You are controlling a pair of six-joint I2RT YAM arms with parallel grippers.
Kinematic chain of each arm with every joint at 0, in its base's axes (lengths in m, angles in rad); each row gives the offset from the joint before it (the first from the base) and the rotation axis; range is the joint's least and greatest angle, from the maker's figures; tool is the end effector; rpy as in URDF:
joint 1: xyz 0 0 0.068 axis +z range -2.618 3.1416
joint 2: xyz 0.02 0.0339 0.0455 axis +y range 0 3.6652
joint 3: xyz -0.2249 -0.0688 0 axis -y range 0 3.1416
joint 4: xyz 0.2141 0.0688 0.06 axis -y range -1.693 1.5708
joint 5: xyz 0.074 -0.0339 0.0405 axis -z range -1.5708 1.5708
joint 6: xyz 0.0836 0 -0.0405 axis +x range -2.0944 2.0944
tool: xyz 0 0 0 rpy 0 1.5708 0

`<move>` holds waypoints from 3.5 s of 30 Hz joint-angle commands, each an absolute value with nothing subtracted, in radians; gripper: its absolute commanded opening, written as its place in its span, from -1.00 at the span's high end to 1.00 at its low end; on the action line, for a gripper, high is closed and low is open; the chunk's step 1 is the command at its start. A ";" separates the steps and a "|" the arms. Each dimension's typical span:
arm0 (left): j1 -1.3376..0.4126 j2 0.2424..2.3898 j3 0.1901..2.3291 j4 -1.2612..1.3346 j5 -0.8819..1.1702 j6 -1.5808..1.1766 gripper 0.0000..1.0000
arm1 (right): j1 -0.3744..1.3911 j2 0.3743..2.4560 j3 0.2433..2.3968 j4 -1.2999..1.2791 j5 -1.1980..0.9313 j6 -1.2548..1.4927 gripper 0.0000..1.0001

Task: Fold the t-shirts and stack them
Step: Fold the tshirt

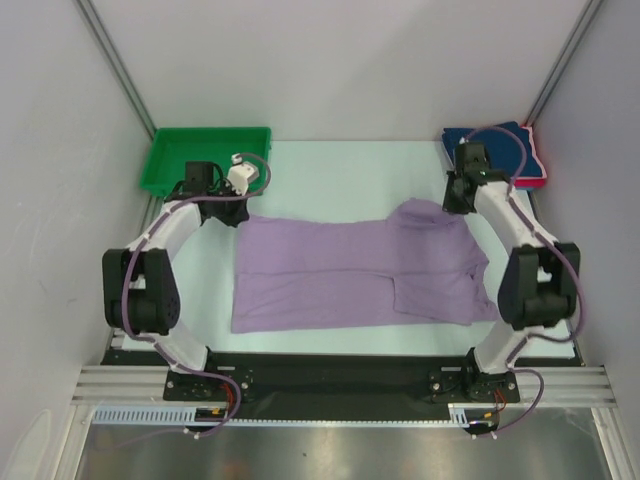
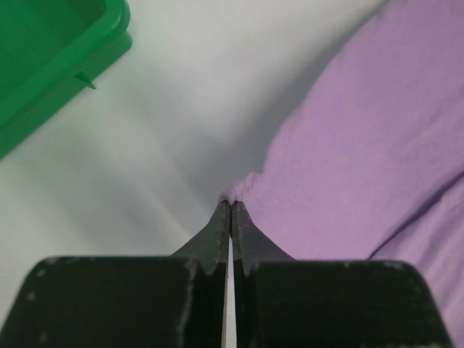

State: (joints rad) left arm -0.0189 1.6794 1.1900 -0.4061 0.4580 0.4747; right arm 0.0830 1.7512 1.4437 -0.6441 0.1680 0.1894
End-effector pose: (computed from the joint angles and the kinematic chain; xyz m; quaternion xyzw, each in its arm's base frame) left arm 0.3539 -0.0437 0.1731 0.2974 0.8727 -0.1358 0.3627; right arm 0.3732 0.0170 0.1998 0.0760 0.9464 -0.0379 0.3116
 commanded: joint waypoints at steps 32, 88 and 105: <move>-0.017 1.289 0.761 -0.499 0.437 0.775 0.98 | -0.308 1.094 0.718 -0.657 -0.038 0.548 0.97; 0.015 1.361 0.862 -0.571 0.515 0.701 -0.25 | 0.353 1.344 0.896 -0.836 0.011 0.583 1.00; 0.017 1.373 0.865 -0.560 0.505 0.716 -0.25 | 0.403 1.207 0.836 -0.914 -0.210 0.655 0.28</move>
State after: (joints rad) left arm 0.0200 1.3712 0.8642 -0.5846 0.4782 0.6991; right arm 0.3946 1.2461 0.7849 -0.8696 -0.1200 0.6537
